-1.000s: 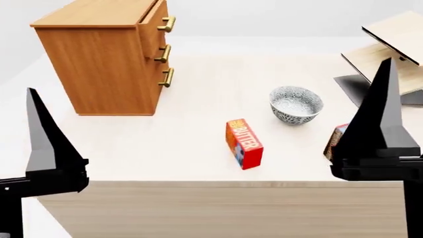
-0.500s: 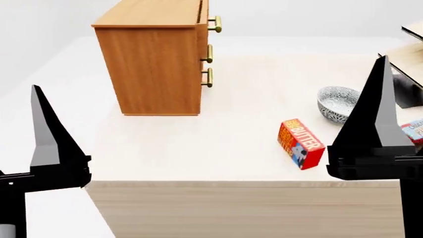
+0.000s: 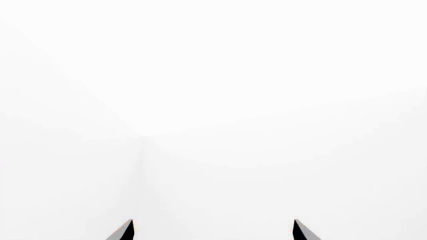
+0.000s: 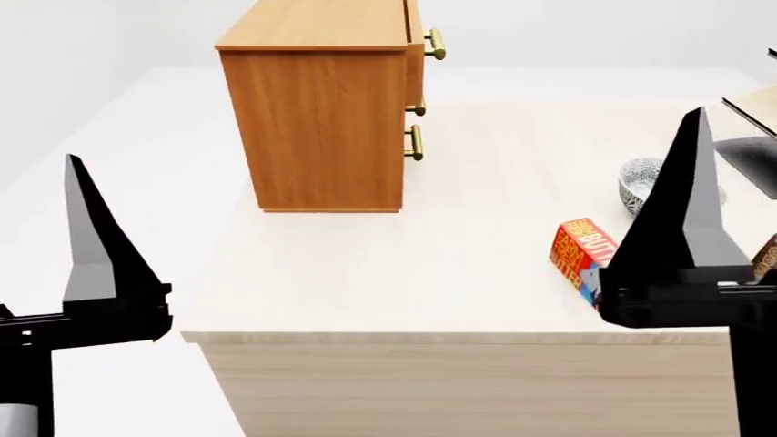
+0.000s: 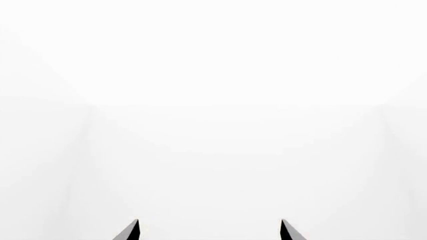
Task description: Close the top drawer of the cabinet and put the bowl on top of it.
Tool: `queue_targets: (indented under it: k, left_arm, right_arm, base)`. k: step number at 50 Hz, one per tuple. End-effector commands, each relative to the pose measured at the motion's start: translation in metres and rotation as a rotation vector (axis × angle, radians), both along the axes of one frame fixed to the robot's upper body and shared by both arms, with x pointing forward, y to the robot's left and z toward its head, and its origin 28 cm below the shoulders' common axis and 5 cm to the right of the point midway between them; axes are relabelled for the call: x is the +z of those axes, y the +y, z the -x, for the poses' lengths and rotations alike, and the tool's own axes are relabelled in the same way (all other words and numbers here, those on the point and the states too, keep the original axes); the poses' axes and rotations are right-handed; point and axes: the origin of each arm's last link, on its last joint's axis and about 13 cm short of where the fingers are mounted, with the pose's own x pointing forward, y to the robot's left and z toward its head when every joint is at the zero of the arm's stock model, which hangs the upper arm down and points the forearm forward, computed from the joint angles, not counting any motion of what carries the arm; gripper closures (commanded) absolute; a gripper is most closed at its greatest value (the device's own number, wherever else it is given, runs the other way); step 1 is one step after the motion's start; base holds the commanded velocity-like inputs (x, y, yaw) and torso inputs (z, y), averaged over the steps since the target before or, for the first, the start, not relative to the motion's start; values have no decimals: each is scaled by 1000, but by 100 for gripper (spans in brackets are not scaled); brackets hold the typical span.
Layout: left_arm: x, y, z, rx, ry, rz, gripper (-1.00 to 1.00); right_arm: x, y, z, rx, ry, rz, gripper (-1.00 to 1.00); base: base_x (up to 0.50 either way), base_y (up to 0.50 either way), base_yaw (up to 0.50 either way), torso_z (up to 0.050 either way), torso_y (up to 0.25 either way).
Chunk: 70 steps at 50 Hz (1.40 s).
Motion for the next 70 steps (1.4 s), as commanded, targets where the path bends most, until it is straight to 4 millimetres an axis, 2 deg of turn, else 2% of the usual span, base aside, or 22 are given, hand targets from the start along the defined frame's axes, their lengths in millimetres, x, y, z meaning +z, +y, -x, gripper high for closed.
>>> queue_targets:
  k: [1, 41, 52, 56, 66, 70]
  left_arm:
    - [0, 0, 0, -1, 0, 0, -100]
    - [-2, -1, 1, -3, 6, -9, -100]
    - [-1, -5, -17, -5, 7, -9, -100]
    - [-1, -4, -15, -4, 6, -9, -100]
    - [-2, -4, -10, -6, 6, -8, -100]
    - [-2, -4, -10, -7, 7, -8, -100]
  right_arm:
    - [-2, -1, 1, 18, -3, -2, -100]
    - [-3, 2, 5, 36, -1, 37, -100]
    - [0, 1, 4, 14, 11, 33, -100]
    - [2, 1, 3, 11, 12, 42, -100]
    - [25, -2, -19, -25, 11, 97, -100]
    - [36, -10, -35, -9, 75, 60, -100]
  base:
    - [191, 0, 0, 0, 0]
    - [495, 0, 0, 0, 0]
    - [364, 0, 0, 0, 1]
    - [0, 0, 0, 0, 0]
    - [0, 0, 0, 0, 0]
    - [0, 0, 0, 0, 0]
